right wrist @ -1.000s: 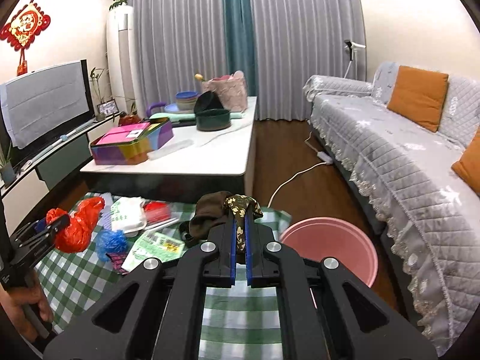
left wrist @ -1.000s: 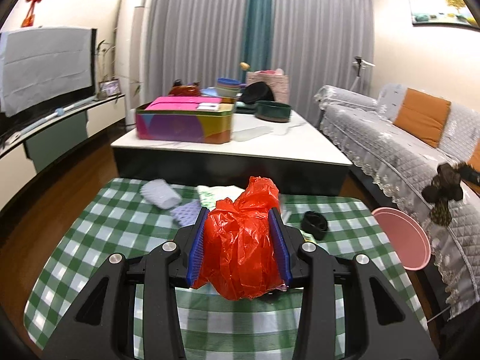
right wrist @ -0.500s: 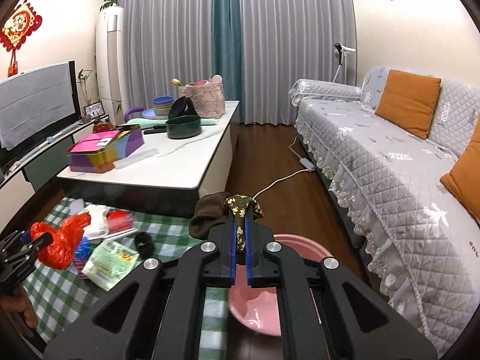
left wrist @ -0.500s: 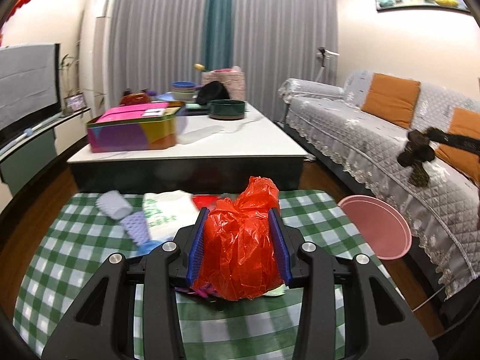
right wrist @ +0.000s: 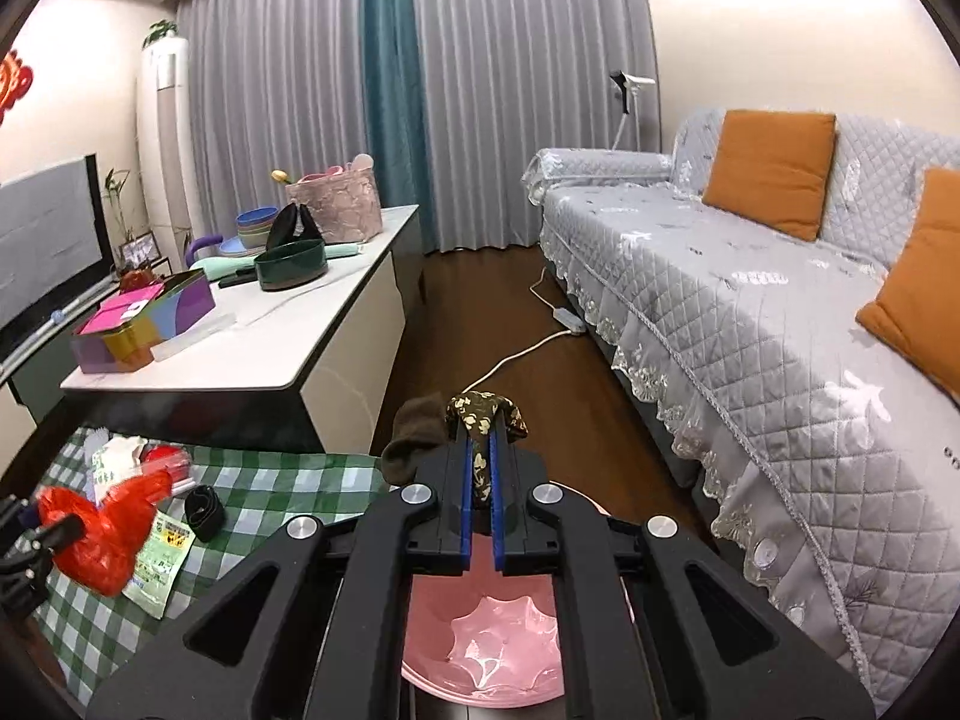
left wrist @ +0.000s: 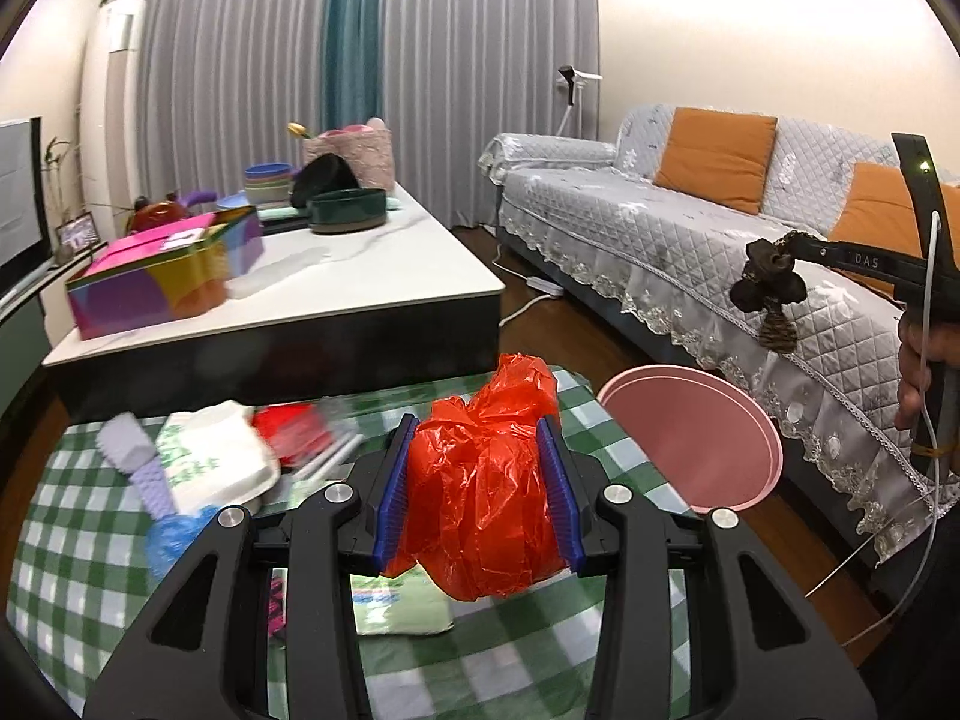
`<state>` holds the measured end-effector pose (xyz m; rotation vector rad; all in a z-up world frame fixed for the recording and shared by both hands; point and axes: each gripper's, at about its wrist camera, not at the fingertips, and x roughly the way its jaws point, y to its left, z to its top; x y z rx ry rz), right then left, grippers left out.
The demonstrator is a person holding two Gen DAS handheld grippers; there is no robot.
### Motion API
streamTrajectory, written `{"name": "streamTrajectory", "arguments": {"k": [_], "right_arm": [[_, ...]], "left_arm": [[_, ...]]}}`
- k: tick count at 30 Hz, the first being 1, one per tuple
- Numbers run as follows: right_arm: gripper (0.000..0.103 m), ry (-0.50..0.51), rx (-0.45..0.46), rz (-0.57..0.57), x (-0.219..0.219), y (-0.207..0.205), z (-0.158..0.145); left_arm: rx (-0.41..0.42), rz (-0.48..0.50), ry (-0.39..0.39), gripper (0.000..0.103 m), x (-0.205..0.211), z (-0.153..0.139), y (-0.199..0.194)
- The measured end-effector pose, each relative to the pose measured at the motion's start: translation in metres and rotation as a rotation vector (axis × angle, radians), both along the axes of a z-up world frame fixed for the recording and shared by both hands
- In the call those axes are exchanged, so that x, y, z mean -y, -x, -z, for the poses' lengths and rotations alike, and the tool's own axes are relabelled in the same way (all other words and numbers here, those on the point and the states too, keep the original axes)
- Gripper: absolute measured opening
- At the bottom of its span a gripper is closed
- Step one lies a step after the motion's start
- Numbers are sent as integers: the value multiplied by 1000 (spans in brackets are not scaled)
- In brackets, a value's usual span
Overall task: Collect trash
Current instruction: 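Carry the red bag and leopard cloth over the pink bin with both tools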
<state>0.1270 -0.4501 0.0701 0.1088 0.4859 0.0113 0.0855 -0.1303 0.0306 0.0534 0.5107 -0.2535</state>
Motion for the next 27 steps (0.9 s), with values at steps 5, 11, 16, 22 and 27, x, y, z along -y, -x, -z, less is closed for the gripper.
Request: {"name": "streamTrajectory", "arguments": {"k": [5,11,16,22,27], "right_arm": [[5,-14,-16,6,7,-9,4],[5,0,-49,-6,6,-19,13],[5,1,-65,4,9,-25,19],[5,-3,-98,31,18,-32,27],[5,0,-116,50,25,-35,32]], "left_arm": [[-22,33,5,39,25,5,-20],[-18,82,20,39,55,4,-43],[-26,117,41,39,82,7,-62],[-39,154,56,39,111,13,-81],[-50,184,59,39,127,20,-91]]}}
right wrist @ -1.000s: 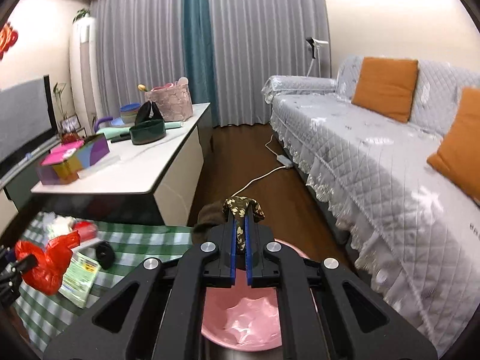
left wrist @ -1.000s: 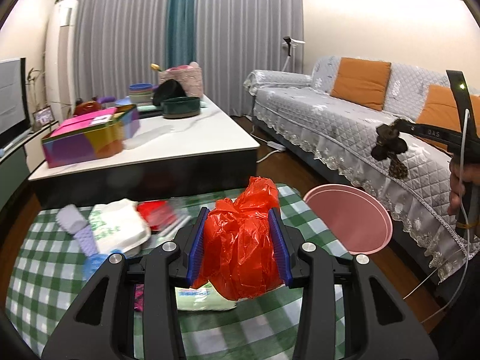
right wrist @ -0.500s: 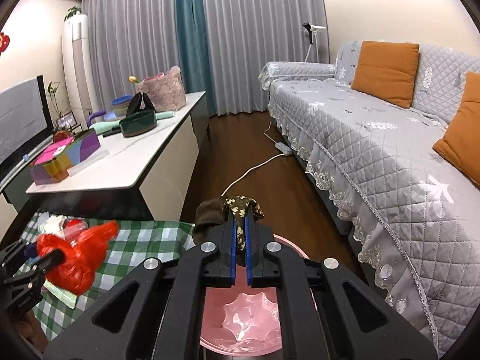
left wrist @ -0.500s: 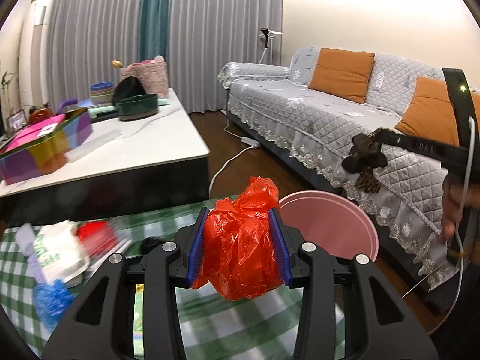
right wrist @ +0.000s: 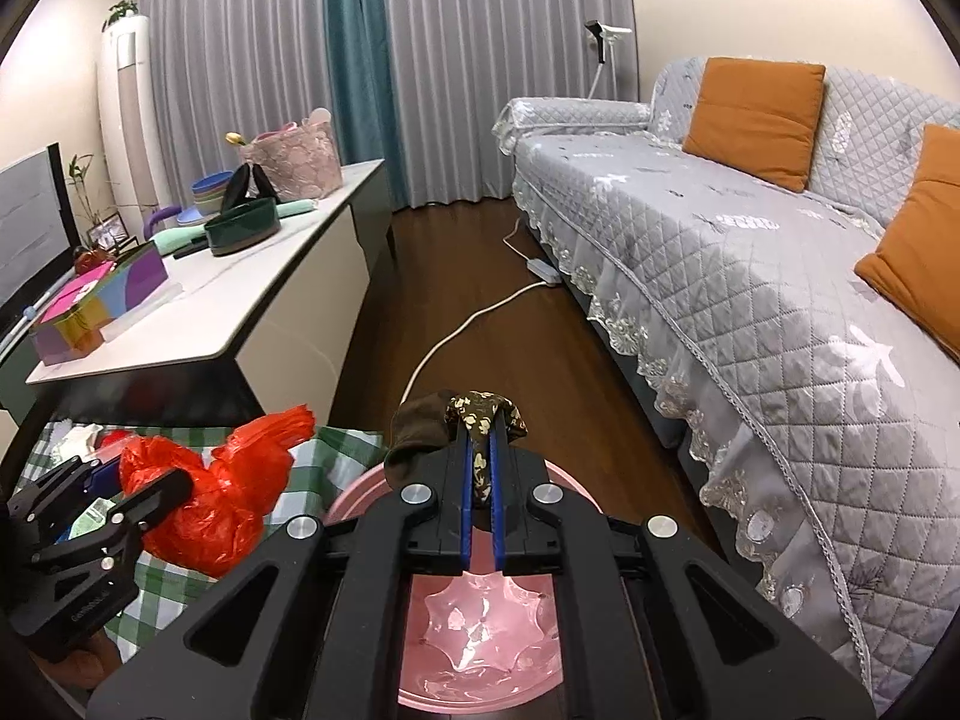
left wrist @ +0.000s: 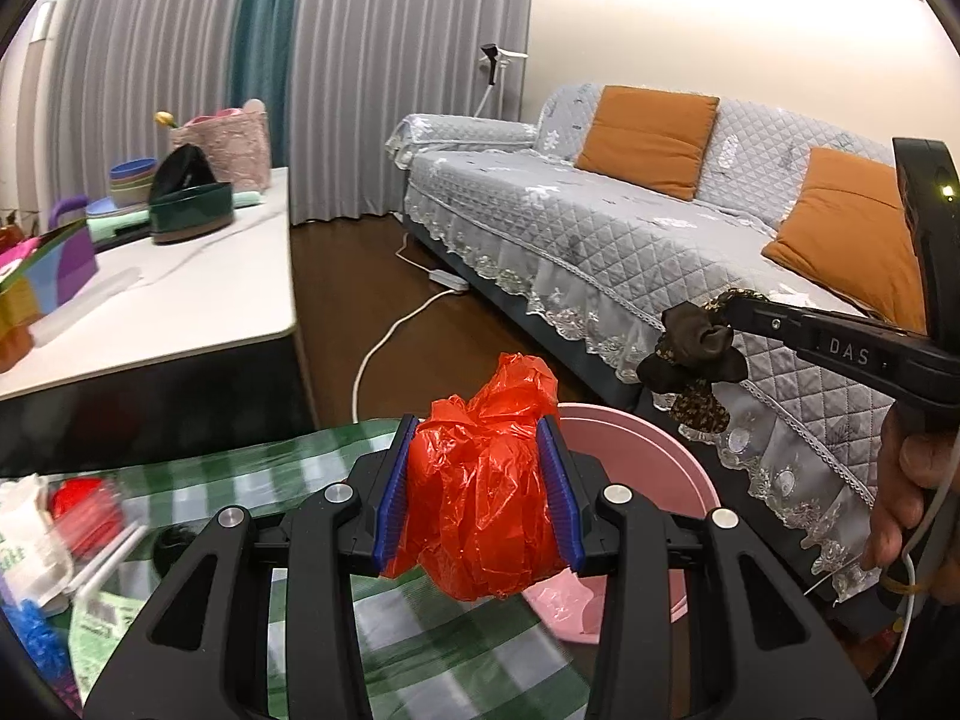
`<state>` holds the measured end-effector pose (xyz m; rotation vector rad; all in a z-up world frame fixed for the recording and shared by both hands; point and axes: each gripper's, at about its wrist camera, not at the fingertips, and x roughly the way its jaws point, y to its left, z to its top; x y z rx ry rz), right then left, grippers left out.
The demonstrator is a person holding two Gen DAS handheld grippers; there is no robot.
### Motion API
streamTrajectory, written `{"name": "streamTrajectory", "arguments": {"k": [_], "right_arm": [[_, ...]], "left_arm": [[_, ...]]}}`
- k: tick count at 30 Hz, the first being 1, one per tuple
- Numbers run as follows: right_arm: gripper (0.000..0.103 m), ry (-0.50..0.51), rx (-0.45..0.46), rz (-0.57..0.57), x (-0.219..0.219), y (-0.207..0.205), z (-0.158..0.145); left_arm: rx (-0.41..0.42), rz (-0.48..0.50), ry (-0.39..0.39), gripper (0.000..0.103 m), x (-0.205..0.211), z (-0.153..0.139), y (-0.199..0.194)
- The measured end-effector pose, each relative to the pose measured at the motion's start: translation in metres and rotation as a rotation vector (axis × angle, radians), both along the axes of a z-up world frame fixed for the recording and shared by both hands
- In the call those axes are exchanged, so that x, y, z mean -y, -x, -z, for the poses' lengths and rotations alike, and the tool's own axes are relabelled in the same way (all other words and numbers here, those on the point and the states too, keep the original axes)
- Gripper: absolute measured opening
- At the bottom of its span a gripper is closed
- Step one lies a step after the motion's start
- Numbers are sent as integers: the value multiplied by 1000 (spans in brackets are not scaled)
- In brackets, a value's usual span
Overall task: Collect trash
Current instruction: 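Carry the red bag and leopard cloth over the pink bin with both tools, then open both tools to drop the red bag and cloth into the pink bin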
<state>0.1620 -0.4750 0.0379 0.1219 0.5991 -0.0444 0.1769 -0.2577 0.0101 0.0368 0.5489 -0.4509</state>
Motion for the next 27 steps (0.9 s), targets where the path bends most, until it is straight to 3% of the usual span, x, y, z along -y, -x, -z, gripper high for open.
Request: {"name": "streamTrajectory", "arguments": {"k": [23,27], "right_arm": [[9,-9,-30,38,16,-7,10],[12,-7,-28,67,20,-6,9]], "left_arm": [[0,88,-8,42,39,2,-27],[9,102,-13,59,42,-2,-26]]}}
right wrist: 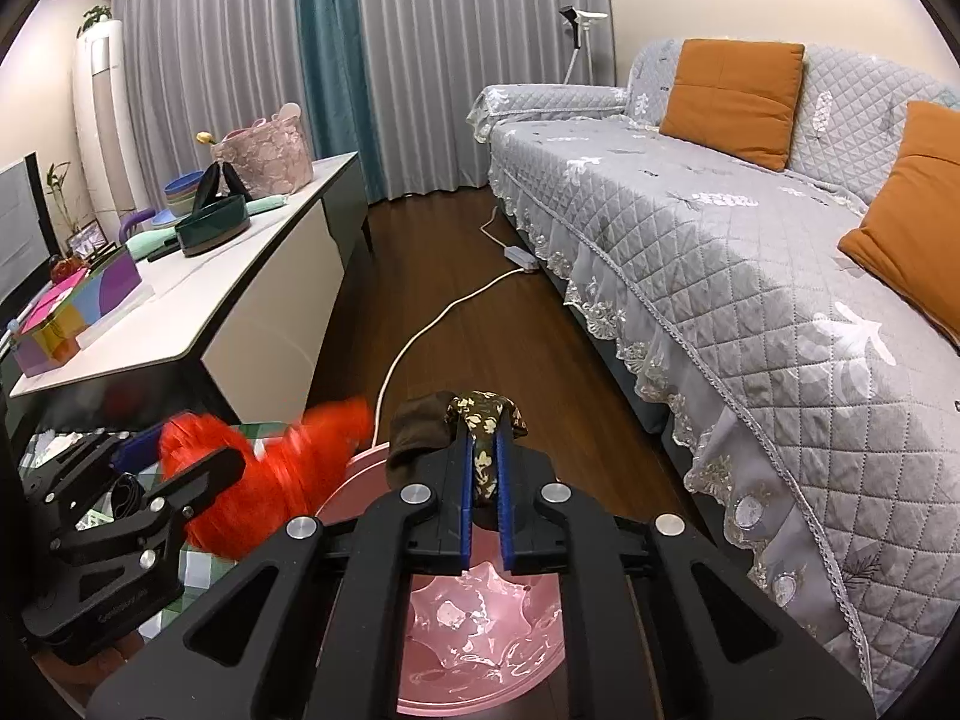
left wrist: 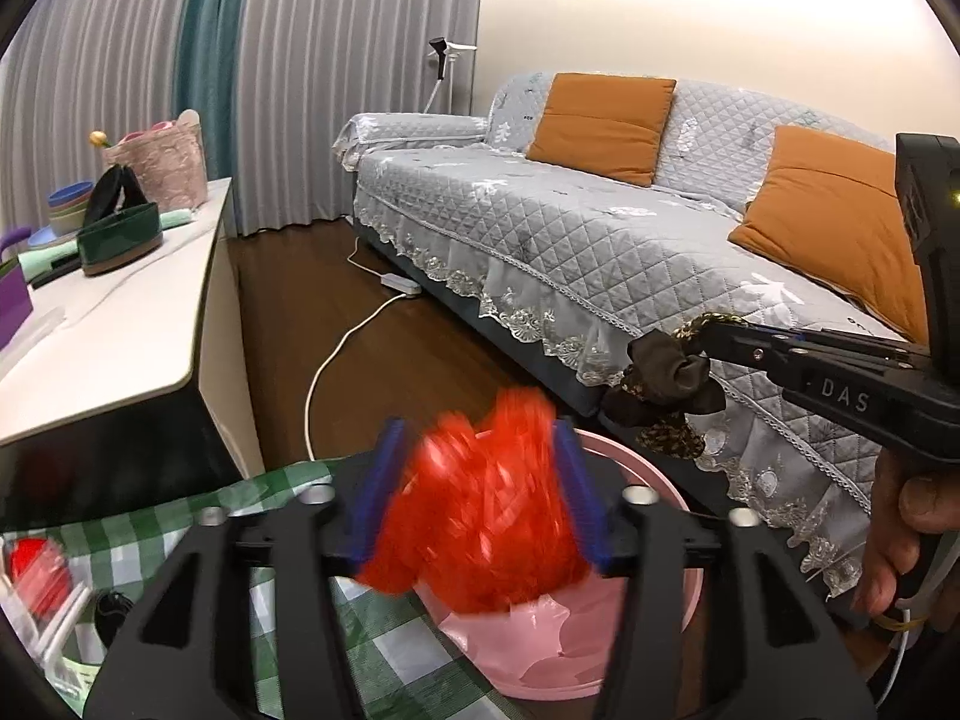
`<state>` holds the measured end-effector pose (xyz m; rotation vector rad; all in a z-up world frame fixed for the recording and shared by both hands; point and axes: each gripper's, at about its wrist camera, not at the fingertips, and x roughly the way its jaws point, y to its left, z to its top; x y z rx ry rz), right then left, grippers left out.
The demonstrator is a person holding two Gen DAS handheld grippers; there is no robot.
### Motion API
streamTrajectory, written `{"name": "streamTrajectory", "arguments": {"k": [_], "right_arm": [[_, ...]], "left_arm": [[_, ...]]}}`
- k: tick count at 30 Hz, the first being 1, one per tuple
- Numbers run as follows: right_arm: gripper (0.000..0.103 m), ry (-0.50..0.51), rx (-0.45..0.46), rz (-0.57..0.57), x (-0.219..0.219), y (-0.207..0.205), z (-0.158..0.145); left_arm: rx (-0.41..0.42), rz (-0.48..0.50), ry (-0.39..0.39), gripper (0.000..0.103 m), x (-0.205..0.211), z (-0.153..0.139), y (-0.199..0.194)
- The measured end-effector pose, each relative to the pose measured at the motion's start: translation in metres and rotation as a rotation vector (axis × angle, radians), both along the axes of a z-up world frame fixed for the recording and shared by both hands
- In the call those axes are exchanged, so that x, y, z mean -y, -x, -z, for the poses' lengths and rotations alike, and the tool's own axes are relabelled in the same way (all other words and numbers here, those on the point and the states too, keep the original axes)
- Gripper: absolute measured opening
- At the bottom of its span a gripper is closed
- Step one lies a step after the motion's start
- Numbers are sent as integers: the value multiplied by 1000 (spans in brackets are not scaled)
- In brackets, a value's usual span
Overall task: Collect trash
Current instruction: 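Open both tools to drop the red bag and cloth into the pink bin, then grasp the black rubber band with the right tool while the left tool grasps the dark pink packet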
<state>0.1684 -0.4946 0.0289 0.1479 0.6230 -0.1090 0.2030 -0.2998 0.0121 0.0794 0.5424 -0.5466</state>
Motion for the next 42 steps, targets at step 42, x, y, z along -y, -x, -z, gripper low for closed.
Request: {"name": "streamTrajectory", "arguments": {"k": [42], "right_arm": [[55,-44,125,-312,-167,65,-41]], "left_arm": [[86,-436,6,39,-275,-64,149]]}}
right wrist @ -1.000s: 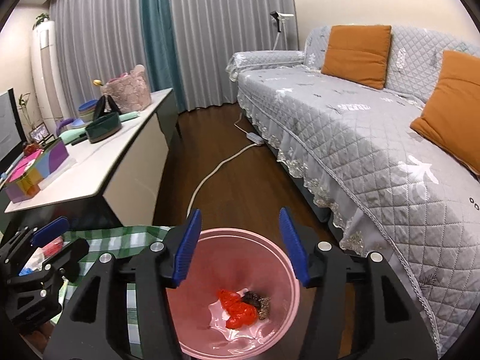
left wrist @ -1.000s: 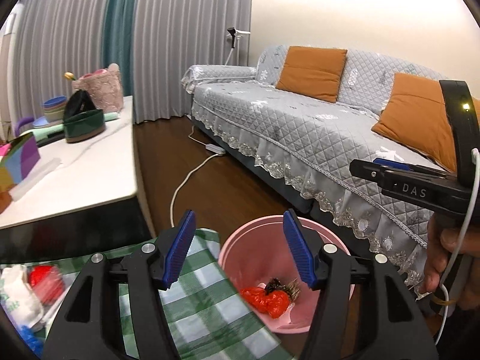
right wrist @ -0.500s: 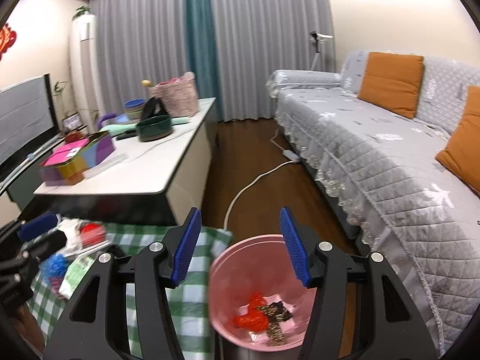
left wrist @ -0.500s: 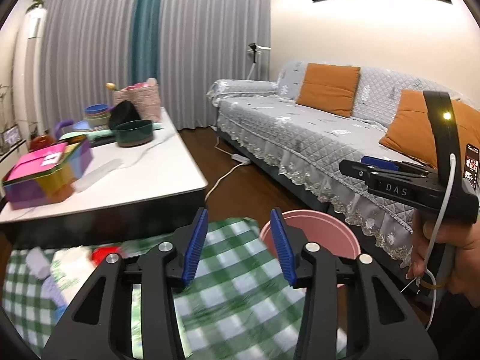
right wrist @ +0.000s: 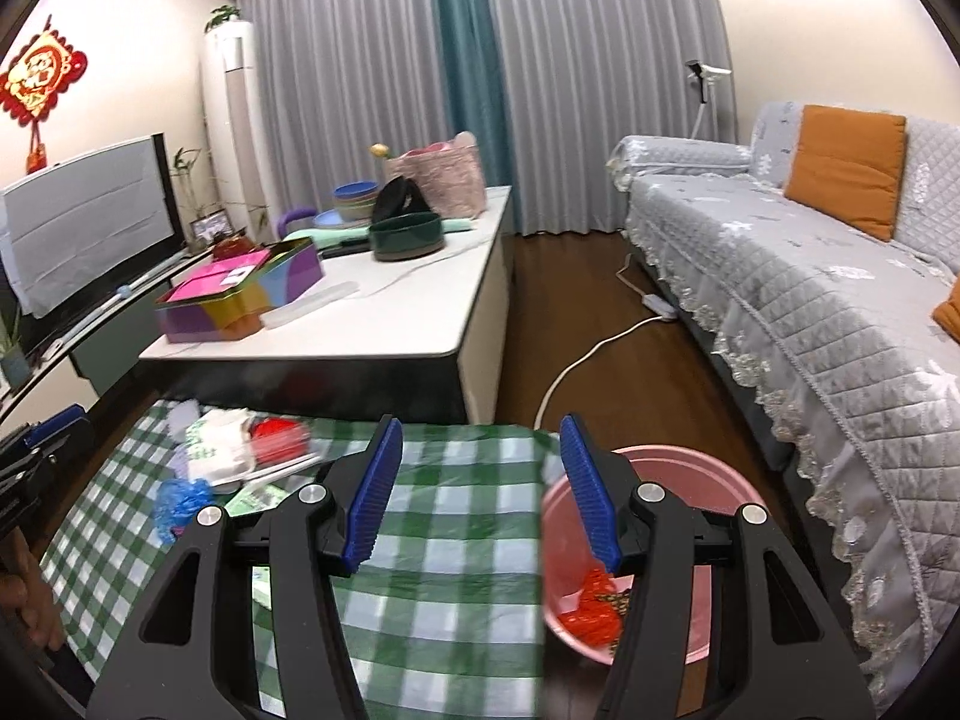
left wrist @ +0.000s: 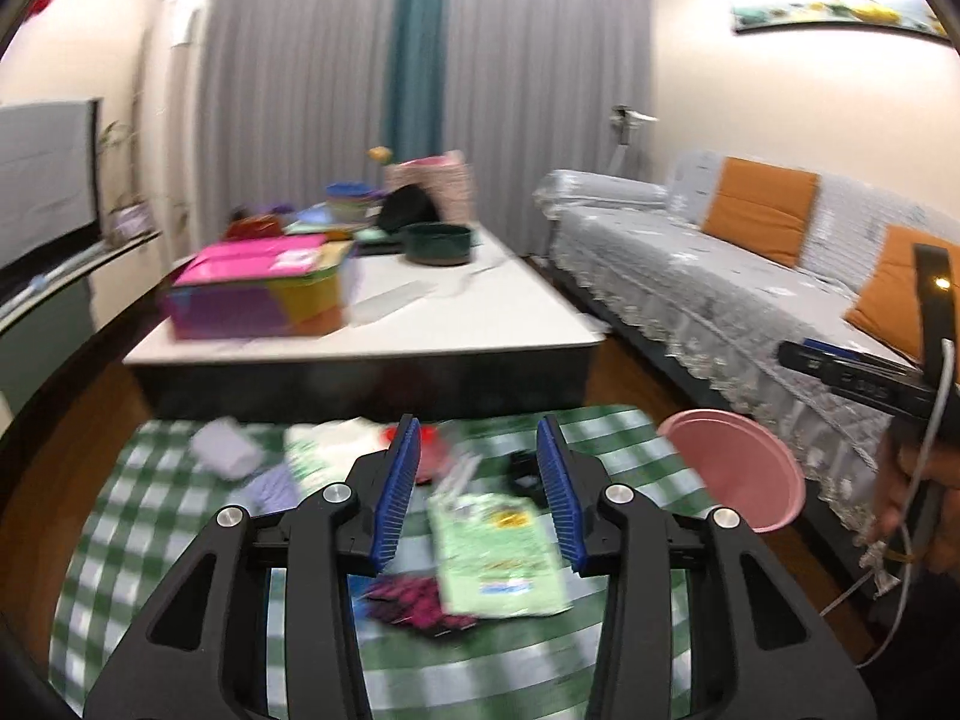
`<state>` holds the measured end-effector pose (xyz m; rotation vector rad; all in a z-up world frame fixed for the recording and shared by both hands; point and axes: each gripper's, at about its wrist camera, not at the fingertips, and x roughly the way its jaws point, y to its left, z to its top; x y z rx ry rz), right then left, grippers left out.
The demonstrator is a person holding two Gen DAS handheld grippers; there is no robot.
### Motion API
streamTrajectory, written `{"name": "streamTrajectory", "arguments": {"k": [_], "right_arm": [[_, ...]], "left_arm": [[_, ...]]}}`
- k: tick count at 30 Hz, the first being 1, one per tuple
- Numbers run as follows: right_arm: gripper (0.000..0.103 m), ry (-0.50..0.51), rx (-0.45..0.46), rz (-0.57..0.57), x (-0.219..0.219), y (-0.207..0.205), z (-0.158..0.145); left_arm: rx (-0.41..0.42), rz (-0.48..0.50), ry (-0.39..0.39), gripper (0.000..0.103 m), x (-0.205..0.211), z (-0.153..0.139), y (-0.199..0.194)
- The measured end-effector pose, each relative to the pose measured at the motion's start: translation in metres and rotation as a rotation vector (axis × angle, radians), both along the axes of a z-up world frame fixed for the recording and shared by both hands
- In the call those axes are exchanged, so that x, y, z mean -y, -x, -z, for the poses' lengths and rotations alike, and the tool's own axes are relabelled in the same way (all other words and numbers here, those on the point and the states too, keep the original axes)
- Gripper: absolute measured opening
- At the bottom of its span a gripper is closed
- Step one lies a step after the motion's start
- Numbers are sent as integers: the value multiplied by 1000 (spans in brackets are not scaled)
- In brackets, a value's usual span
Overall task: Collect trash
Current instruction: 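Grasp the black rubber band with the right tool while the left tool grasps the dark pink packet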
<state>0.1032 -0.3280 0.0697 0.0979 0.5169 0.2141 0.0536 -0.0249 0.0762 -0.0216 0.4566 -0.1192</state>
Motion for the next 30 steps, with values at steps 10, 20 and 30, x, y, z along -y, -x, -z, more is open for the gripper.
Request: {"name": "streamTrajectory", "arguments": {"k": [10,20,30], "right_arm": [[55,5,-60,-127,-73,-19,26],[55,26,-129,-160,-108,-50,58],[55,59,-209,-197,-132,-85,94]], "left_arm": [[-71,-120,43,36,-59,32,7],[-200,-121,140,36,-65,85,-10],[-321,-123,189,38,-54,123,-37]]}}
